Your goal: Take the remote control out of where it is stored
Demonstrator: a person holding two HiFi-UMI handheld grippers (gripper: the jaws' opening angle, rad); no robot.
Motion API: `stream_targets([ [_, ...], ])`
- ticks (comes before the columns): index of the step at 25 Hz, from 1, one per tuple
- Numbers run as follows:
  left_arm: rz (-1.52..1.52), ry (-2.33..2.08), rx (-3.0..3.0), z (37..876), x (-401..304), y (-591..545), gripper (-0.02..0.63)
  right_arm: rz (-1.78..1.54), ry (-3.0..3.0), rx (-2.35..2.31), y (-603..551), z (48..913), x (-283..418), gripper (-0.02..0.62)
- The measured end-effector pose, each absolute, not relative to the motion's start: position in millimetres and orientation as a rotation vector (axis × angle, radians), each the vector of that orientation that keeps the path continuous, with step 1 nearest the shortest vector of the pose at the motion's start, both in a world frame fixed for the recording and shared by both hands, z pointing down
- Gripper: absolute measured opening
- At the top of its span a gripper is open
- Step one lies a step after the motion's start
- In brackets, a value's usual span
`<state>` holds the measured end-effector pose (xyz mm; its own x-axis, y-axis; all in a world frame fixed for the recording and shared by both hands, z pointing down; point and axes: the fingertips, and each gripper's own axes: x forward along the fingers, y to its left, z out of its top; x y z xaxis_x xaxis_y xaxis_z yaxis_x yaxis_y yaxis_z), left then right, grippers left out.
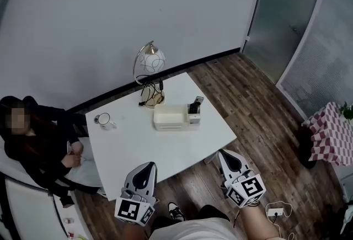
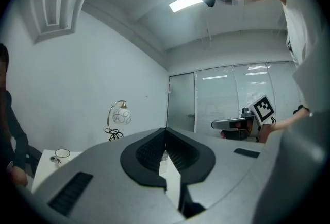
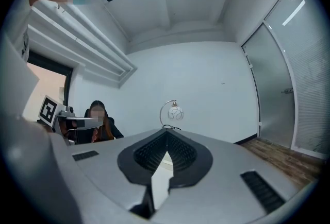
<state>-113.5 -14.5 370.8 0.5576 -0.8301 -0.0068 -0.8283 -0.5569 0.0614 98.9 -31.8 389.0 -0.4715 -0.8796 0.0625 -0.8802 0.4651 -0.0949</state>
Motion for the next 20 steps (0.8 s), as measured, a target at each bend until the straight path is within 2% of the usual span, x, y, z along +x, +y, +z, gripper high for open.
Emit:
stream_targets([
  [13,-0.042,-1.474,2.664,384,-116,-51,0.008,0.239,-2.597,1.629,-97,421,104,0.022],
  [15,-0.032,-1.487,2.651,386,-112,-55,0.008,0.265,-2.586,1.612,-111,431,104,0.117],
  [20,0.001,-1.497,2.605,397,-108,-60,0.008,0.347,-2.505,1.669,-149,463,101,0.214],
])
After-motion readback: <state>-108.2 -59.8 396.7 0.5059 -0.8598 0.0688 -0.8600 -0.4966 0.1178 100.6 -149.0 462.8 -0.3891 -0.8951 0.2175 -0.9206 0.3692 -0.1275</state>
